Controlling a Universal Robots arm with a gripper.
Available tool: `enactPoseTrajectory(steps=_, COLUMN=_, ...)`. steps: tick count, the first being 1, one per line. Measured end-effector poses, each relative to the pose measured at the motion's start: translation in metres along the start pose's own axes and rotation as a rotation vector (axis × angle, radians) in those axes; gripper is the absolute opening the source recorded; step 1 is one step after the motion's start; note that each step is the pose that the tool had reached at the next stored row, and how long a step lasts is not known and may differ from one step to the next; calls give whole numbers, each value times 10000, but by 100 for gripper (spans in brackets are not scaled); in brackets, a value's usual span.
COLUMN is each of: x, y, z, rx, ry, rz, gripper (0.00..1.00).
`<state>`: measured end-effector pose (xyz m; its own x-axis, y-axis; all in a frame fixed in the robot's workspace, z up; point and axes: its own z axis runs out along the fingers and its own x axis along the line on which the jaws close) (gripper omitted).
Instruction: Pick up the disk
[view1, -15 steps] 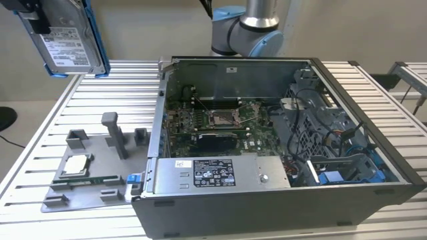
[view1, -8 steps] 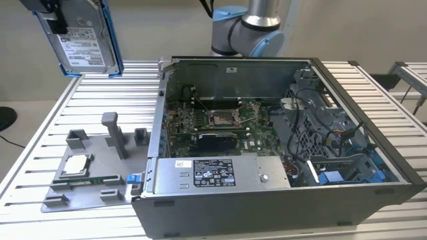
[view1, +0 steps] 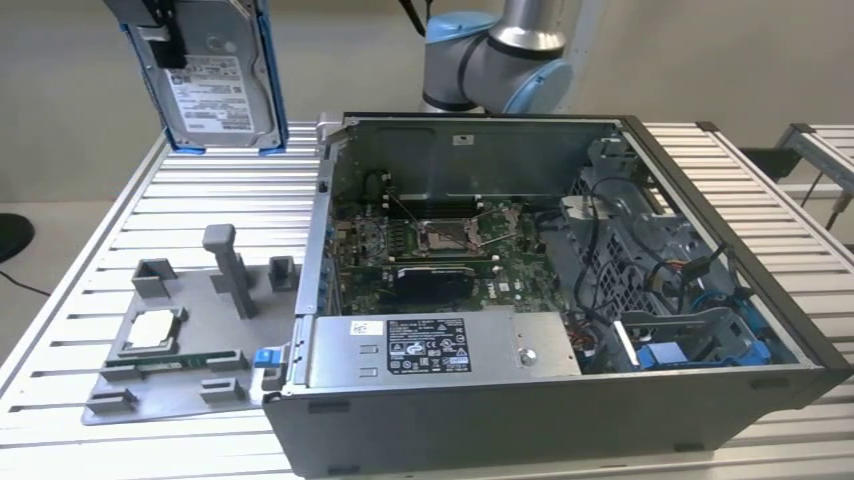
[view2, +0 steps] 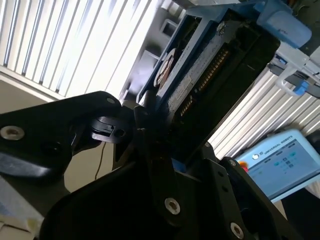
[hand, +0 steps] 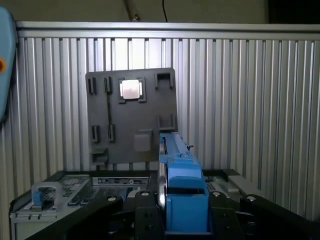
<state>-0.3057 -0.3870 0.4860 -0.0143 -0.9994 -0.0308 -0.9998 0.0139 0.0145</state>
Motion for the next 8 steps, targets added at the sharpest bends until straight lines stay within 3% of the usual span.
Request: enactPoseTrajectory(steps=8, x=-5, y=-363, z=-4, rx=0, ry=0, rz=1, gripper=0)
